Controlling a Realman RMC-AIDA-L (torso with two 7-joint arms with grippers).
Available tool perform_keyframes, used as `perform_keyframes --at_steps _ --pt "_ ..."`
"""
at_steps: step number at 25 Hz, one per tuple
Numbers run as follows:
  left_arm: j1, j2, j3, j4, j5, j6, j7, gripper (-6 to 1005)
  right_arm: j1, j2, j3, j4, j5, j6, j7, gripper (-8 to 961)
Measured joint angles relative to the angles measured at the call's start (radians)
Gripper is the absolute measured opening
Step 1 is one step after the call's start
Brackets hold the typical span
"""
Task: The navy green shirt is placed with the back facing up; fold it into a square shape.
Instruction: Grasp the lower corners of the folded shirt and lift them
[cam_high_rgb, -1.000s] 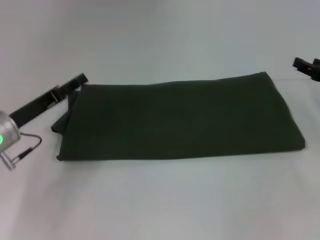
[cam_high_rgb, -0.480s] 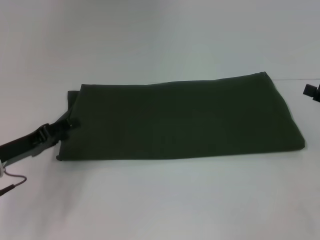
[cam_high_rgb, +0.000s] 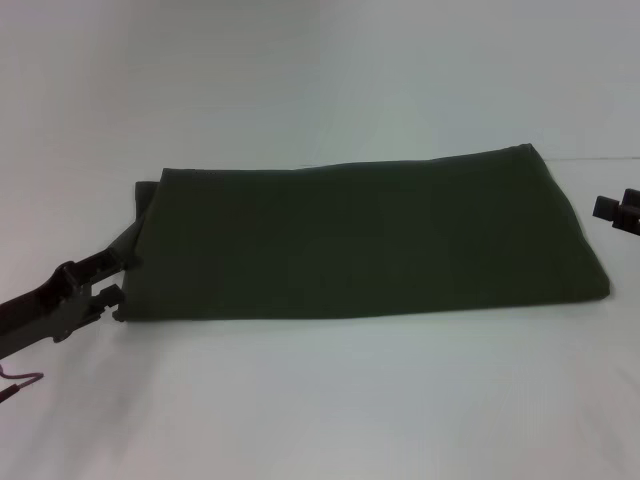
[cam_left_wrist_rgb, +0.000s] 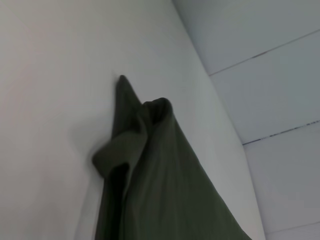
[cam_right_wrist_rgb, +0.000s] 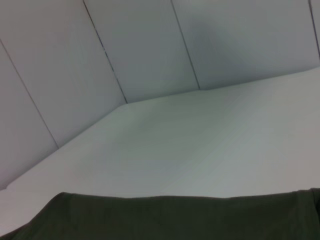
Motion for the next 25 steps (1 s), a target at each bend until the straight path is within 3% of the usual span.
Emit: perform_keyframes --at_steps 25 --pt "0.018 -0.007 -0.001 -0.029 0.028 -0.052 -0.144 721 -0.012 -0.001 -0.01 0.0 -0.008 0.008 0.012 672"
